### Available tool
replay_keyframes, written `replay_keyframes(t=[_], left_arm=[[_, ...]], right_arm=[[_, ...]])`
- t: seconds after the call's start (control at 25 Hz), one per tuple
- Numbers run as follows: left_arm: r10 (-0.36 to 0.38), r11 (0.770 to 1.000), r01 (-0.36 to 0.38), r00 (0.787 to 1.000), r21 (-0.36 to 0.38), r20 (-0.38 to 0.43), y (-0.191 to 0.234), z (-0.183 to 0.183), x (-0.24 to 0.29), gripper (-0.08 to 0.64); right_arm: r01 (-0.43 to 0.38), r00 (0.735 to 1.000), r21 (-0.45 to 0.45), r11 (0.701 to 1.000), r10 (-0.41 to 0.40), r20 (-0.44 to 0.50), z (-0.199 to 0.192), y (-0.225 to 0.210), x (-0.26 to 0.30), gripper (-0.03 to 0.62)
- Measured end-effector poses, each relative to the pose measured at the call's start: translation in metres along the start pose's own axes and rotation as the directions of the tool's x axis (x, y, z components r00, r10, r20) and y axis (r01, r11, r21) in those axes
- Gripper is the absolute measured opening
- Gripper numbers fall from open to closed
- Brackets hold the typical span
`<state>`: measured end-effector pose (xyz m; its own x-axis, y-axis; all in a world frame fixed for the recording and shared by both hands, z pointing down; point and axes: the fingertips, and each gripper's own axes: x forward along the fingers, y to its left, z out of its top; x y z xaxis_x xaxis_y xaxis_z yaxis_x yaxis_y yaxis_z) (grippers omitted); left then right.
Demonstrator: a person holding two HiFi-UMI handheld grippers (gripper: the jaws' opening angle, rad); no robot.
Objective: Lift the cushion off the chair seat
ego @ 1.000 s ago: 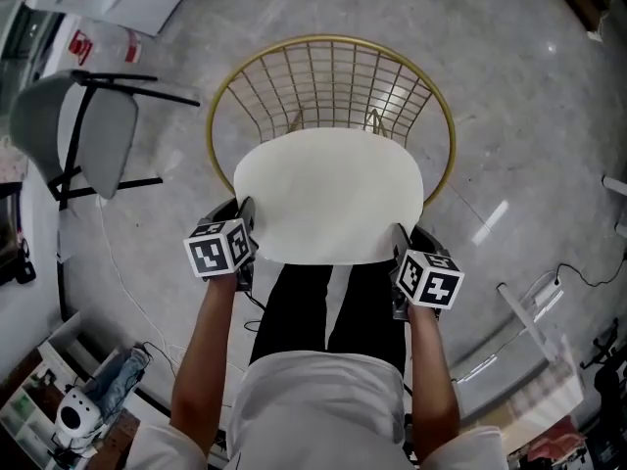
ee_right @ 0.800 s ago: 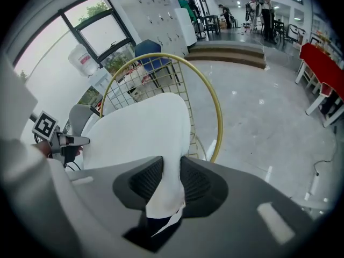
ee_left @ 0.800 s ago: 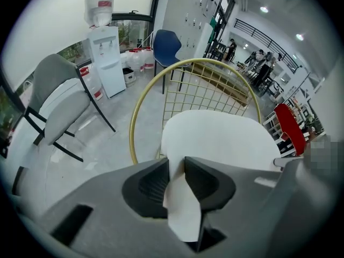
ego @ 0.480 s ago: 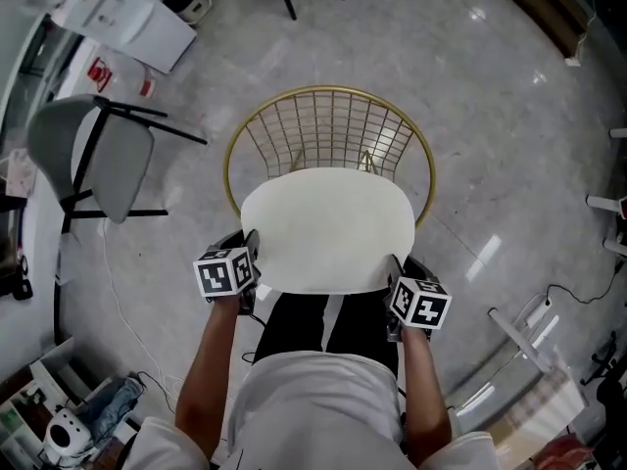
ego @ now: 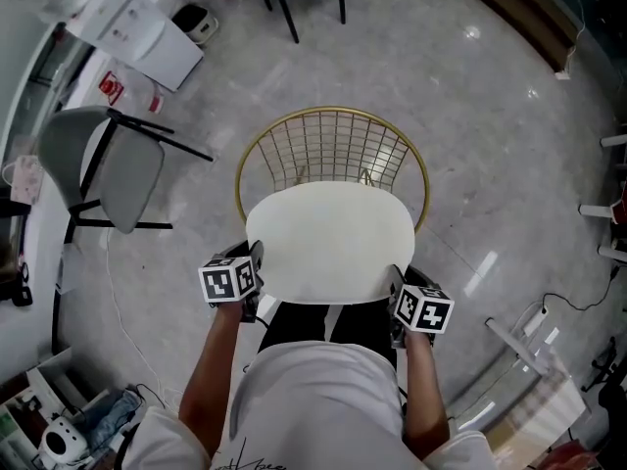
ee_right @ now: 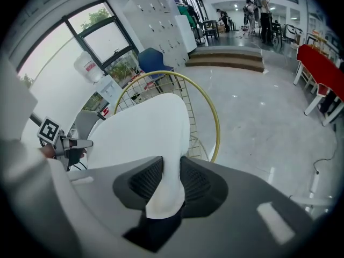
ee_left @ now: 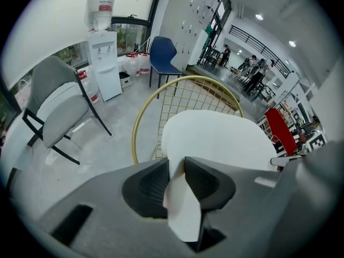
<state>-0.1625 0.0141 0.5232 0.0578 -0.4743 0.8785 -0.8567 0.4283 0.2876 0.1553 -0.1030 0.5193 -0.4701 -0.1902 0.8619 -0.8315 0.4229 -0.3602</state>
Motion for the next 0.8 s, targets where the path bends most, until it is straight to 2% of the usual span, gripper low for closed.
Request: replay_keyframes(t=[0.6,0.8], left_arm=[[-0.022,1.000,0.022,0.998,-0.001,0.066,-0.002,0.019,-0.047,0.100],[-0.029,0.999,0.027,0.997,0.025,0.072,-0.002,0.022,-0.057,0.098]], right_arm=[[-0.031,0.998,-0.029,0.999,0.032,0.045,0.018,0.029,-0.040,0.104],[-0.037,0.998,-0.040,0.999,0.039,0.049,0.020,0.036,-0.047,0.101]])
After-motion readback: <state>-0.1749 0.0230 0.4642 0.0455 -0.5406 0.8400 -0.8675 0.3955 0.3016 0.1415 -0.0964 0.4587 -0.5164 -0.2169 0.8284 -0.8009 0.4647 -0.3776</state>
